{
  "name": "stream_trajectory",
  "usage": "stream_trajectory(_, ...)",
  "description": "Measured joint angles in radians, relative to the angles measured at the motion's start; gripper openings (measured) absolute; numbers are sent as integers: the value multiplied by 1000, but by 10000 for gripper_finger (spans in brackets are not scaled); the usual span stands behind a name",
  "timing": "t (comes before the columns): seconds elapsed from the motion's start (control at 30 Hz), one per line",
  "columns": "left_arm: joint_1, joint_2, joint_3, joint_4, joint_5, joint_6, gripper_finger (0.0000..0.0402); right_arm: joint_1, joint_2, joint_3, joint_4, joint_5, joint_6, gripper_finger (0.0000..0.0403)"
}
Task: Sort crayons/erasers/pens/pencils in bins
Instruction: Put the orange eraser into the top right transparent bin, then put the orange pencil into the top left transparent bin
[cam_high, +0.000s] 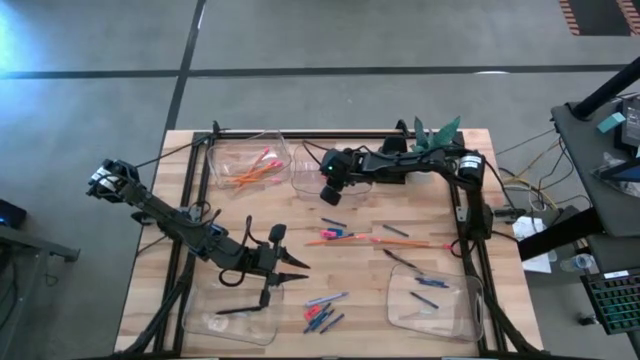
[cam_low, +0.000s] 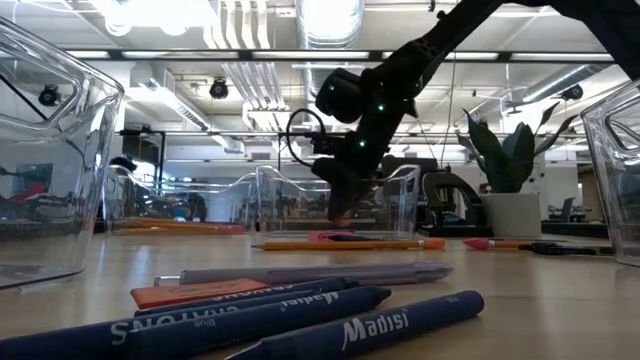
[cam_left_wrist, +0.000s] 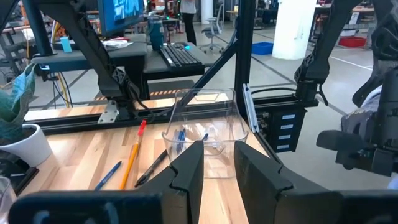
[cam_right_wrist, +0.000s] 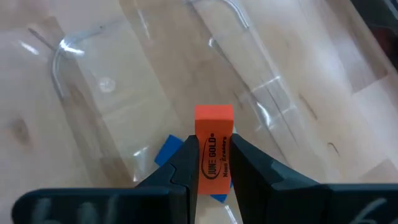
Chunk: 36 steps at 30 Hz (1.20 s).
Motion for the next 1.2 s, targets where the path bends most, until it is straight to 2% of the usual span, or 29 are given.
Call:
stream_trajectory(0.2, 0, 0, 0, -1, 0, 0, 75, 0, 22, 11, 9, -9, 25, 82)
stream_trajectory(0.47, 1, 0, 0, -3, 0, 0, 75, -1, 3, 8, -4, 1, 32, 137)
stream_trajectory(0.67, 1, 0, 0, -2, -1, 0, 75, -1, -91, 7, -31, 1, 23, 167)
stream_trajectory(0.8, 1, 0, 0, -1, -1, -1, 75, 14, -190, 7, -145, 1, 18, 170)
stream_trajectory(0.97, 1, 0, 0, -1, -1, 0, 75, 94, -324, -26, -333, -1, 82, 171)
stream_trajectory(1.1, 1, 0, 0, -5, -2, 1, 75, 217, -423, -85, -471, 0, 189, 171)
stream_trajectory(1.2, 1, 0, -4, -5, -4, 3, 75, 325, -500, -152, -493, 4, 283, 171)
